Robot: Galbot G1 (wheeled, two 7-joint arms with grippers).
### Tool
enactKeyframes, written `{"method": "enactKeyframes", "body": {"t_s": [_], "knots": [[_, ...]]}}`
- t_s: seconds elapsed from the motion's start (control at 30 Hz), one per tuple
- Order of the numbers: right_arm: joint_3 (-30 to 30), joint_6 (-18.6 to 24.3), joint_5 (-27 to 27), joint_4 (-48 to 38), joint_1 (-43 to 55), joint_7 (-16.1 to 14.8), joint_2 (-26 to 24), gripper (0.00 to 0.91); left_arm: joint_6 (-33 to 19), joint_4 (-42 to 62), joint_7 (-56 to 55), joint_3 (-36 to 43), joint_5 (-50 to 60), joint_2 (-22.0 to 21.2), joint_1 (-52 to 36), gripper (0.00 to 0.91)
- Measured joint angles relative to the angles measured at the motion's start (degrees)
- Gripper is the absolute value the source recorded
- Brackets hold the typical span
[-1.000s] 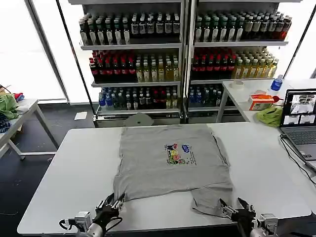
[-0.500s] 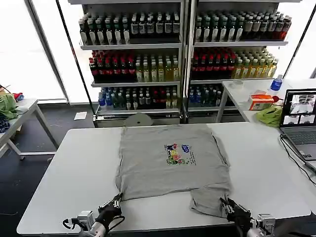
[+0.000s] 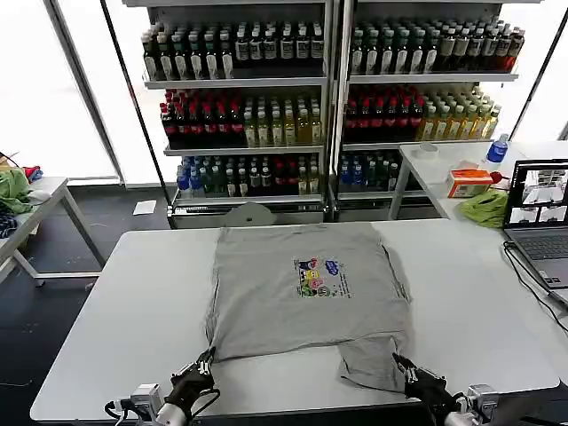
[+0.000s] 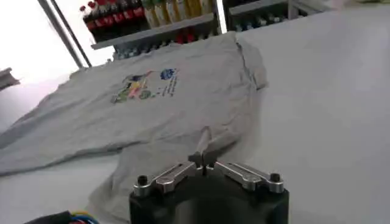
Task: Fold and organize the clothes.
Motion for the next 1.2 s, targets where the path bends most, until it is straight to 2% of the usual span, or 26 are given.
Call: {"method": "enactKeyframes", "body": {"t_s": [0.27, 0.73, 1.2], "knots": [[1.2, 2.1, 0.0, 1.7, -3.6, -1.5, -1.9, 0.0, -1.0, -2.1, 0.0, -1.4, 0.0, -1.2, 1.8, 0.01], [1.0, 6.0, -0.7, 4.4, -10.8, -3.3, -1.9, 0.0, -1.0, -8.9, 0.3, -4.9, -2.7, -3.7, 8.8, 0.01], [-1.0, 9.7, 0.4, 2.9, -3.8, -4.2, -0.6, 0.0, 0.9, -11.8, -0.3, -8.0, -4.8, -2.6, 7.8, 0.01]]}}
